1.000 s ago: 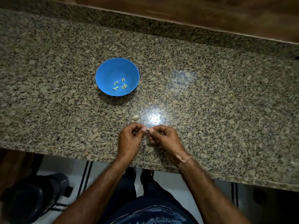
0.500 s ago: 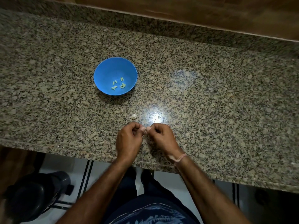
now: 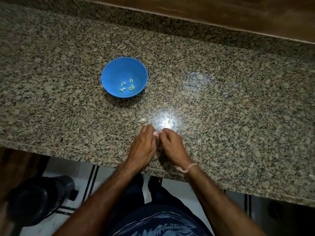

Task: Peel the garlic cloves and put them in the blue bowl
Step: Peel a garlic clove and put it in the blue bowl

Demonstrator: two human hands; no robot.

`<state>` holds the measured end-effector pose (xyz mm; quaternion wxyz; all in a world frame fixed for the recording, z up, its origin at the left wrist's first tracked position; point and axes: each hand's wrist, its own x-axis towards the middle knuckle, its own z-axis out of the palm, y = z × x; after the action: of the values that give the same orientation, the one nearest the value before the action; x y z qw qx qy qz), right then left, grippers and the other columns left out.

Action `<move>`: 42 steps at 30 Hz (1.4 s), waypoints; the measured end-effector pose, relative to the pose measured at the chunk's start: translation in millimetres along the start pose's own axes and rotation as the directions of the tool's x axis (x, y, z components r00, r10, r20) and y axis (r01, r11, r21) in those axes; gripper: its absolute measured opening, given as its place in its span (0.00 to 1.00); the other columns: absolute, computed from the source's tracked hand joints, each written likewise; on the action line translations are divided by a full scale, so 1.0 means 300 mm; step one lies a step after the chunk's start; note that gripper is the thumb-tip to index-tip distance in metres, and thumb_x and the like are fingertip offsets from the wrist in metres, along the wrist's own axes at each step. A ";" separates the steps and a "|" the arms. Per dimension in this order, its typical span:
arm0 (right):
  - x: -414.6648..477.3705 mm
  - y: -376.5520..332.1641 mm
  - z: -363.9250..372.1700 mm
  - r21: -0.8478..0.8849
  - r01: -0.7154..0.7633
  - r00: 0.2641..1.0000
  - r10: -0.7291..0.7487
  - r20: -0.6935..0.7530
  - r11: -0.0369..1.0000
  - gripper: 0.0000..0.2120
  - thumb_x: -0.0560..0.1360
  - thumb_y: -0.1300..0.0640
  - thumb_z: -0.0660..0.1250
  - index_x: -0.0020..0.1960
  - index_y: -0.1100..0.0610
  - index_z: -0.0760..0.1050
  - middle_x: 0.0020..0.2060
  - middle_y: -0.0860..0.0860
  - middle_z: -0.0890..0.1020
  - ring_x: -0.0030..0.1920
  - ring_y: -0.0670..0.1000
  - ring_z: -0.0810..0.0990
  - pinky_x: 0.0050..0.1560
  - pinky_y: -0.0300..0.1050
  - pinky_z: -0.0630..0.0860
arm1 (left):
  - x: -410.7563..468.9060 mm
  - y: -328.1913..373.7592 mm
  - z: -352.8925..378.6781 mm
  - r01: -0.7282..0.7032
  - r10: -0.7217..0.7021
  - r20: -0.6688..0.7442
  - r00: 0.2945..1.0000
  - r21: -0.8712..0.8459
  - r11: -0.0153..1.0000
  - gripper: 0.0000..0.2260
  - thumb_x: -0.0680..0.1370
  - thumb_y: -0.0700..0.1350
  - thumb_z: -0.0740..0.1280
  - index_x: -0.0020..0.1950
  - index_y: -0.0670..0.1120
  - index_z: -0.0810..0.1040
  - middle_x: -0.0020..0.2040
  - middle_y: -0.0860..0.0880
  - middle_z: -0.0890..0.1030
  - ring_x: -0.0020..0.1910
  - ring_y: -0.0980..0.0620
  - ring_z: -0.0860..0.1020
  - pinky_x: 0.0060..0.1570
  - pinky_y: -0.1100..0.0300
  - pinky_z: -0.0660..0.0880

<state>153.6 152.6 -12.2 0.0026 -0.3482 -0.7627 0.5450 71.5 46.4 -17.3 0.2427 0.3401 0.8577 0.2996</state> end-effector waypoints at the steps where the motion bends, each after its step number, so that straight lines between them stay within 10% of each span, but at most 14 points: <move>1: 0.001 -0.007 -0.002 0.077 -0.066 0.997 0.063 0.034 0.995 0.17 0.86 0.56 0.59 0.39 0.53 0.69 0.33 0.47 0.71 0.31 0.44 0.67 0.33 0.31 0.66 | -0.002 -0.001 0.000 -0.004 0.004 0.006 1.000 0.003 1.000 0.05 0.87 0.44 0.55 0.51 0.48 0.66 0.44 0.50 0.69 0.36 0.54 0.67 0.34 0.56 0.62; 7: -0.020 -0.003 0.022 -0.342 0.219 0.965 -0.255 -0.064 0.914 0.14 0.86 0.58 0.59 0.41 0.53 0.66 0.34 0.44 0.67 0.34 0.41 0.64 0.35 0.32 0.64 | 0.001 -0.017 -0.024 0.272 -0.187 0.280 0.942 -0.305 0.913 0.11 0.88 0.49 0.52 0.59 0.48 0.72 0.54 0.50 0.77 0.51 0.54 0.76 0.49 0.58 0.75; 12: 0.007 -0.032 -0.013 0.166 -0.199 0.974 0.176 0.142 0.966 0.16 0.86 0.56 0.60 0.39 0.55 0.71 0.34 0.50 0.75 0.32 0.48 0.73 0.32 0.38 0.71 | 0.002 -0.017 -0.006 0.018 -0.020 0.018 1.000 0.127 0.992 0.05 0.87 0.43 0.56 0.56 0.44 0.70 0.48 0.49 0.70 0.34 0.57 0.65 0.30 0.60 0.60; 16: -0.013 0.019 0.017 -0.322 0.218 0.971 -0.239 -0.027 0.921 0.14 0.86 0.55 0.58 0.42 0.53 0.68 0.35 0.44 0.69 0.35 0.42 0.65 0.36 0.34 0.64 | 0.030 -0.006 -0.038 0.445 -0.322 0.345 0.882 -0.382 0.810 0.11 0.88 0.48 0.54 0.57 0.45 0.74 0.48 0.46 0.77 0.41 0.53 0.75 0.37 0.60 0.72; 18: -0.012 0.006 0.024 -0.324 0.246 0.964 -0.266 -0.020 0.914 0.14 0.87 0.55 0.58 0.41 0.52 0.66 0.35 0.44 0.68 0.34 0.40 0.66 0.35 0.34 0.63 | 0.017 0.006 -0.046 0.431 -0.321 0.336 0.885 -0.333 0.839 0.11 0.88 0.48 0.54 0.55 0.46 0.73 0.44 0.48 0.74 0.36 0.55 0.71 0.31 0.61 0.68; 20: 0.005 -0.021 0.004 -0.039 0.014 1.000 -0.013 0.018 0.999 0.16 0.86 0.57 0.58 0.39 0.53 0.68 0.33 0.46 0.72 0.28 0.39 0.71 0.30 0.31 0.67 | -0.003 -0.002 -0.023 0.075 -0.080 0.083 0.993 0.052 0.996 0.07 0.87 0.46 0.56 0.55 0.45 0.71 0.46 0.49 0.71 0.34 0.57 0.67 0.31 0.59 0.63; 23: 0.008 -0.045 -0.020 0.324 -0.472 0.875 0.391 0.285 0.820 0.17 0.86 0.56 0.60 0.39 0.57 0.72 0.30 0.49 0.73 0.26 0.45 0.70 0.26 0.37 0.69 | -0.012 -0.018 -0.012 -0.147 0.148 0.013 0.989 0.220 0.964 0.05 0.87 0.44 0.58 0.51 0.49 0.65 0.46 0.51 0.67 0.32 0.58 0.63 0.30 0.63 0.56; 26: -0.005 -0.019 0.012 0.142 -0.203 0.977 0.189 0.101 0.969 0.17 0.86 0.57 0.59 0.38 0.53 0.70 0.31 0.47 0.72 0.28 0.42 0.68 0.29 0.33 0.67 | 0.025 -0.009 -0.029 0.234 -0.193 0.214 0.958 -0.184 0.955 0.09 0.87 0.46 0.55 0.50 0.45 0.70 0.43 0.50 0.73 0.35 0.56 0.68 0.32 0.63 0.63; 29: -0.006 0.013 0.040 -0.336 0.251 0.956 -0.288 -0.063 0.908 0.14 0.86 0.57 0.59 0.41 0.52 0.67 0.34 0.41 0.67 0.33 0.38 0.64 0.36 0.31 0.65 | 0.047 -0.003 -0.055 0.675 -0.425 0.526 0.736 -0.538 0.504 0.14 0.87 0.48 0.56 0.44 0.46 0.71 0.33 0.53 0.71 0.29 0.56 0.66 0.27 0.62 0.62; 32: 0.012 0.003 0.029 -0.125 0.103 0.994 -0.106 -0.018 0.987 0.17 0.86 0.57 0.60 0.38 0.52 0.69 0.31 0.44 0.70 0.28 0.38 0.66 0.32 0.32 0.65 | 0.018 -0.018 -0.044 0.293 -0.244 0.221 0.944 -0.230 0.928 0.10 0.88 0.47 0.56 0.50 0.46 0.73 0.40 0.52 0.72 0.32 0.57 0.67 0.30 0.62 0.62; 34: 0.009 -0.030 0.007 0.384 -0.328 0.943 0.271 0.194 0.863 0.18 0.86 0.57 0.60 0.37 0.54 0.72 0.29 0.47 0.72 0.26 0.43 0.68 0.29 0.36 0.66 | -0.004 -0.028 -0.039 -0.078 0.077 0.012 0.997 0.115 0.990 0.07 0.88 0.46 0.57 0.54 0.47 0.71 0.46 0.51 0.70 0.33 0.57 0.68 0.30 0.63 0.62; 36: 0.006 -0.045 0.001 0.504 -0.464 0.885 0.352 0.305 0.729 0.18 0.86 0.56 0.60 0.37 0.55 0.74 0.28 0.48 0.73 0.28 0.47 0.68 0.28 0.38 0.67 | 0.000 -0.032 -0.037 -0.143 0.144 -0.009 0.990 0.072 0.987 0.07 0.87 0.47 0.57 0.51 0.49 0.69 0.45 0.52 0.70 0.34 0.57 0.69 0.30 0.65 0.64; 39: -0.018 -0.002 0.042 0.008 0.012 1.000 -0.013 0.008 1.000 0.15 0.87 0.56 0.59 0.42 0.55 0.72 0.34 0.47 0.74 0.32 0.46 0.70 0.34 0.33 0.68 | 0.022 -0.019 -0.063 0.380 -0.276 0.286 0.918 -0.427 0.821 0.12 0.87 0.46 0.57 0.46 0.45 0.73 0.38 0.51 0.72 0.32 0.55 0.68 0.31 0.64 0.64; 42: -0.014 0.000 0.060 -0.229 0.215 0.968 -0.237 -0.076 0.950 0.13 0.86 0.57 0.60 0.42 0.53 0.70 0.34 0.44 0.71 0.32 0.39 0.67 0.36 0.30 0.67 | 0.040 -0.008 -0.077 0.658 -0.403 0.520 0.753 -0.579 0.482 0.15 0.87 0.48 0.58 0.41 0.48 0.71 0.33 0.52 0.69 0.28 0.56 0.65 0.26 0.64 0.61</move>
<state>149.9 135.5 -18.0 0.0658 -0.2841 -0.8518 0.4352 48.3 45.6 -5.2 0.5719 -0.0308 0.6736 0.4671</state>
